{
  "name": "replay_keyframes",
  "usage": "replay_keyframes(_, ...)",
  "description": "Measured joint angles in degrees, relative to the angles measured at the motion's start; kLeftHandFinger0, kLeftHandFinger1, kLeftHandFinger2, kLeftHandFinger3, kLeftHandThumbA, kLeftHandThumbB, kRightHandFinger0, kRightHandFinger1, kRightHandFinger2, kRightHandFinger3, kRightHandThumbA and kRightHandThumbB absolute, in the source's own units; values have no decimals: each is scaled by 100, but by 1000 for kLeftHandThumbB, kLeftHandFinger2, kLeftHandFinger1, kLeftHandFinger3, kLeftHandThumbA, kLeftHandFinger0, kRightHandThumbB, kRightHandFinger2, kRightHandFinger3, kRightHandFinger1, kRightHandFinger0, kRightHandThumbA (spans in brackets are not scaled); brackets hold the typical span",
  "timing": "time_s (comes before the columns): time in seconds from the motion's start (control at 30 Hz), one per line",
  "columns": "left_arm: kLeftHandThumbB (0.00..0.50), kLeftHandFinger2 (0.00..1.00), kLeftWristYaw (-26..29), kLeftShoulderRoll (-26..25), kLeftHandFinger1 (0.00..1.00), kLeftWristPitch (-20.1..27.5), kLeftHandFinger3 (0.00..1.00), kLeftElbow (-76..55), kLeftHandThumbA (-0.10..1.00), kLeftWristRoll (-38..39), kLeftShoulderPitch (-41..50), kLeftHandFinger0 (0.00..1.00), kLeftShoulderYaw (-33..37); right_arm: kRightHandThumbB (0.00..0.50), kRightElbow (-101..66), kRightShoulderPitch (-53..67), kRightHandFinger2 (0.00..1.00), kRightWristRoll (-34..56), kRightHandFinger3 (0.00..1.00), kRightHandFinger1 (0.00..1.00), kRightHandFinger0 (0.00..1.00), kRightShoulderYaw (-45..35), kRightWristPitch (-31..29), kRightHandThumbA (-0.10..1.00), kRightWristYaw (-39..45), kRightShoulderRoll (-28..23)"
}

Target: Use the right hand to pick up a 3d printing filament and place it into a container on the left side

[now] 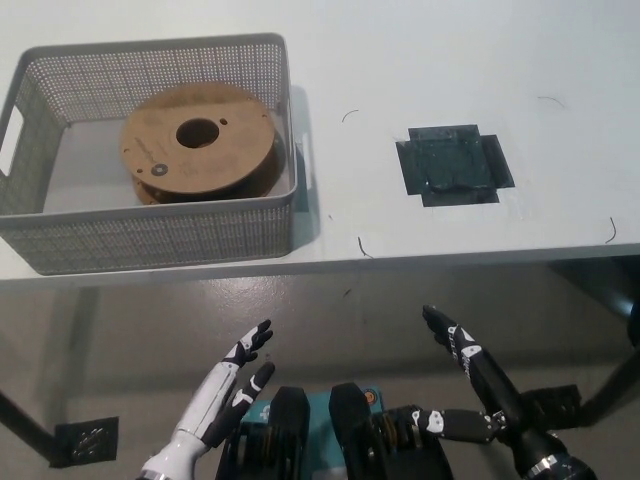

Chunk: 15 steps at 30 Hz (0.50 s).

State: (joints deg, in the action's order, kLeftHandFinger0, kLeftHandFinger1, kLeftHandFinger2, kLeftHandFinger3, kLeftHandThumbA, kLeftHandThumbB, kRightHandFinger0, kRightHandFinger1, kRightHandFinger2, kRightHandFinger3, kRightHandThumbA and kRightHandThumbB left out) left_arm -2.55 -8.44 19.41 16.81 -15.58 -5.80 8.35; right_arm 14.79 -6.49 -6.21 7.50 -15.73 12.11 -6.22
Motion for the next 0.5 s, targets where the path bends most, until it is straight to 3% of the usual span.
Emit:
replay_keyframes(0.27, 178, 1000, 111, 21, 1000, 52, 1000, -6, 1000, -55, 81, 1000, -34, 156, -39, 34, 1000, -52, 1000, 1000, 1000, 62, 4, 1000, -6, 9)
replay_keyframes(0.5, 152, 1000, 186, 94, 1000, 71, 1000, -9, 1000, -87, 202, 1000, -45, 158, -38, 28, 1000, -95, 1000, 1000, 1000, 95, 5, 1000, -32, 40)
